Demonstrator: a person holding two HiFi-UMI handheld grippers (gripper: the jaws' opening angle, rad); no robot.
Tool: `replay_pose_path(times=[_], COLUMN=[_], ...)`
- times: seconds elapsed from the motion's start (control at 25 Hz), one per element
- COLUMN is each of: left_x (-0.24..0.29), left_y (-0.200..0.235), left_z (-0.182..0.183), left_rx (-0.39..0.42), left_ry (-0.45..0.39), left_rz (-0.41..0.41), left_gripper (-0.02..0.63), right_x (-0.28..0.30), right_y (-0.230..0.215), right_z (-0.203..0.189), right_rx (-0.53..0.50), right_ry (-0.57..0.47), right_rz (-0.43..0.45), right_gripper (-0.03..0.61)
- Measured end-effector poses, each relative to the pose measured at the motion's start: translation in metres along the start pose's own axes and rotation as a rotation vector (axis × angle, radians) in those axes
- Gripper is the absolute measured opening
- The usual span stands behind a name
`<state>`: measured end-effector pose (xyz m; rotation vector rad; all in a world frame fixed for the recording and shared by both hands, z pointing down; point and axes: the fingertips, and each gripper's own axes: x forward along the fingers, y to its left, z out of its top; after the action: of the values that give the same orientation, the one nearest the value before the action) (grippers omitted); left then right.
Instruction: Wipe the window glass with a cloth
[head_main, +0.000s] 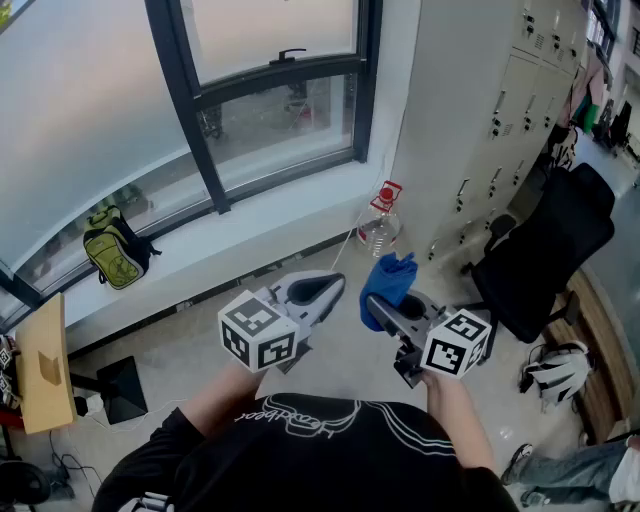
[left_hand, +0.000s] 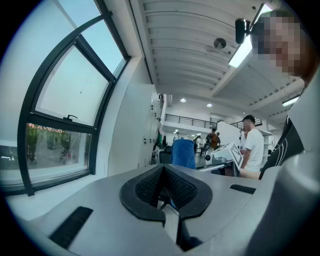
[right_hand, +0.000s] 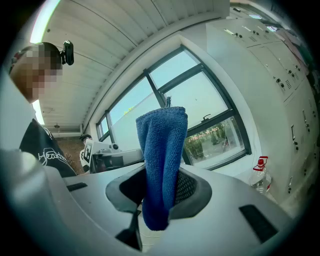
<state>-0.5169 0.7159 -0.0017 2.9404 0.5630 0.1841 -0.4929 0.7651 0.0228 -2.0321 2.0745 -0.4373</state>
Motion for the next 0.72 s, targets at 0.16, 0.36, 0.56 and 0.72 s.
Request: replay_pose_path(times=[0.16, 0.36, 0.56, 0.72], left_x=[-0.003, -0.010, -0.019, -0.020], left_y=[-0.004, -0.008, -0.004, 0.004], left_z=[0.003, 0.013, 0.024, 0.020], left_rx=[-0.019, 0.003, 0.014, 0.005], left_ry=[0.005, -0.012, -0.033, -0.022], left_rz=[0.005, 0.003, 0.006, 0.009], left_gripper=[0.003, 0.003, 0.003, 0.003], right_x=[-0.002, -0.001, 0.010, 0.021], right_y=[0.008, 0.017, 0.026, 0.025], right_z=[0.004, 0.013, 0.019, 0.017], right_rx=[-0.006, -0.039, -0.054, -0.038], right_ry=[-0.011, -0.019, -0.011, -0.009], right_rz=[-0.006, -0.003, 0.011, 0.023], right_gripper=[0.094, 0.093, 0.094, 0.094])
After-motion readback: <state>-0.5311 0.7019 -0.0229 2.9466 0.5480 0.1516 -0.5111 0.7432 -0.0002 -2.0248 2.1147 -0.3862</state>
